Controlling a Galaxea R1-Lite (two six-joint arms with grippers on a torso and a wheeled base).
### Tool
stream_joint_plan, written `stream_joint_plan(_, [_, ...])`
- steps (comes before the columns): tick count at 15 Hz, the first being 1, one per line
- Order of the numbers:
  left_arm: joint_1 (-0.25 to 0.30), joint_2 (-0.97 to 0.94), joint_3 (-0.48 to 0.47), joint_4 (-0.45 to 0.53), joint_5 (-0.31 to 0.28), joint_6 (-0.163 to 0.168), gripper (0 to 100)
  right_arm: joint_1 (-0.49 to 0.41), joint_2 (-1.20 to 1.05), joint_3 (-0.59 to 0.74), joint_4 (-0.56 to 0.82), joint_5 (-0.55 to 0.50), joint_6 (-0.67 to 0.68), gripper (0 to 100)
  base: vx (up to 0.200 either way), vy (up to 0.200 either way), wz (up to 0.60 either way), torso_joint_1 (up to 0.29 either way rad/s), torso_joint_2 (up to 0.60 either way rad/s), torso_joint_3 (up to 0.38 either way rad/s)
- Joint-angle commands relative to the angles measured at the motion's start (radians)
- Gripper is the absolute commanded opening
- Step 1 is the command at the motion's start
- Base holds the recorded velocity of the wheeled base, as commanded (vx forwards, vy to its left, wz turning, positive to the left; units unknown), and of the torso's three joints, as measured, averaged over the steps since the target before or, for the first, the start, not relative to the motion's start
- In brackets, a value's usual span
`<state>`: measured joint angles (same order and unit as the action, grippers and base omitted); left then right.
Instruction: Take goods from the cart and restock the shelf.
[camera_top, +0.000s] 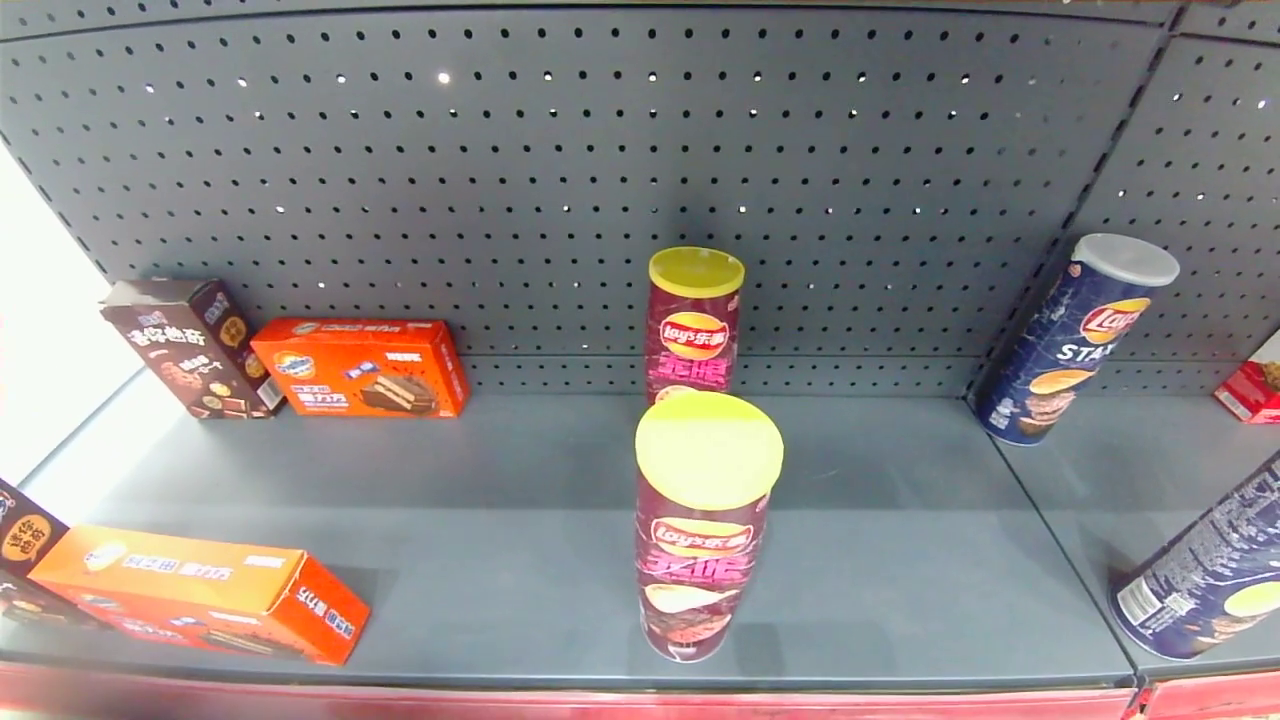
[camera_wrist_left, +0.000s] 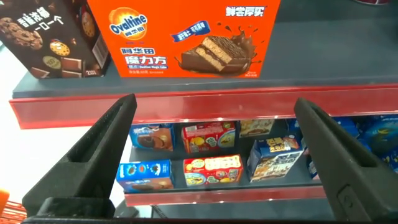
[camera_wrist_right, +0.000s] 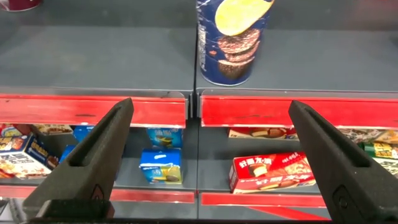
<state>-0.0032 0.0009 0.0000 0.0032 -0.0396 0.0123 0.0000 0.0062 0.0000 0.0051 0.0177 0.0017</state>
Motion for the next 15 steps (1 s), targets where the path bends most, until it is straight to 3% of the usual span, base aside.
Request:
stream_joint_plan(1, [0.000, 0.002, 0.000, 0.000, 0.001, 0.000, 100, 0.000, 0.001, 0.000, -0.001, 0.001, 0.000, 100, 0.000, 0.000, 0.00, 0.000, 0.00, 0.000])
stream_joint_plan(15, [0.000, 0.002, 0.000, 0.000, 0.001, 0.000, 100, 0.000, 0.001, 0.000, -0.001, 0.002, -0.002, 100, 0.000, 0.000, 0.00, 0.000, 0.00, 0.000])
